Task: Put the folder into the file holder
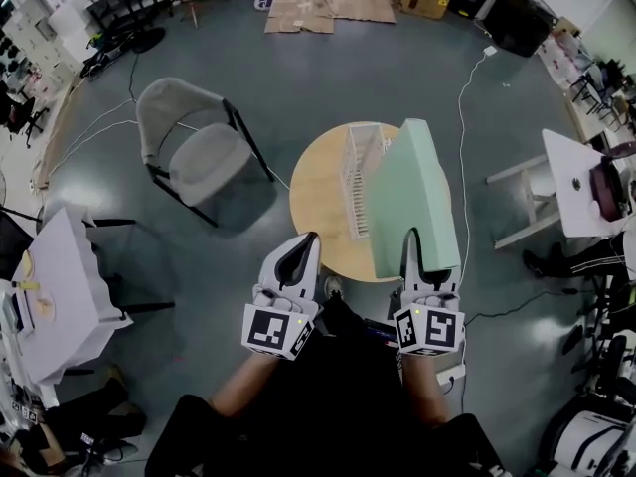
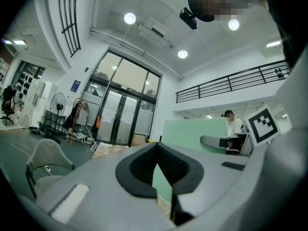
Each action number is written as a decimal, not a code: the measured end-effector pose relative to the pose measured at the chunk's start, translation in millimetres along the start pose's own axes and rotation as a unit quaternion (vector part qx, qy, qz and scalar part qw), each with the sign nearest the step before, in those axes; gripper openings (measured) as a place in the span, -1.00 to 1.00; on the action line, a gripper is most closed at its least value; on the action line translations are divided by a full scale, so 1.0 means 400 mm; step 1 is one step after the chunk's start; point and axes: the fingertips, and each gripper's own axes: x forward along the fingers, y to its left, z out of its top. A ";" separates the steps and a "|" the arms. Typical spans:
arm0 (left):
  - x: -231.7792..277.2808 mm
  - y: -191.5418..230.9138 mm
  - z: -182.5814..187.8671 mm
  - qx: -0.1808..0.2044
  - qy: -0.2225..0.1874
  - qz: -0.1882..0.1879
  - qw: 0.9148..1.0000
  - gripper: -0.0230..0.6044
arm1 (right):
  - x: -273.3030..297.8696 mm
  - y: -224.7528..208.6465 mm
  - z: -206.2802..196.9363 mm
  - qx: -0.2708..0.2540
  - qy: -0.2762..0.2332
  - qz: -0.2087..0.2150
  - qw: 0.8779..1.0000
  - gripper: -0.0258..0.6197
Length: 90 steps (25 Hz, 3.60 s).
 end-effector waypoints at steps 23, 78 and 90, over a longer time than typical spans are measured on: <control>0.141 0.043 -0.030 -0.003 0.017 0.017 1.000 -0.92 | 0.234 -0.025 -0.068 0.005 0.004 0.028 1.000 -0.48; 0.263 0.112 -0.092 -0.021 0.040 0.016 0.999 -0.92 | 0.338 -0.016 -0.244 -0.010 -0.031 0.058 0.998 -0.48; 0.271 0.116 -0.089 -0.023 0.040 0.009 0.999 -0.92 | 0.344 -0.016 -0.298 -0.018 -0.022 0.054 0.998 -0.48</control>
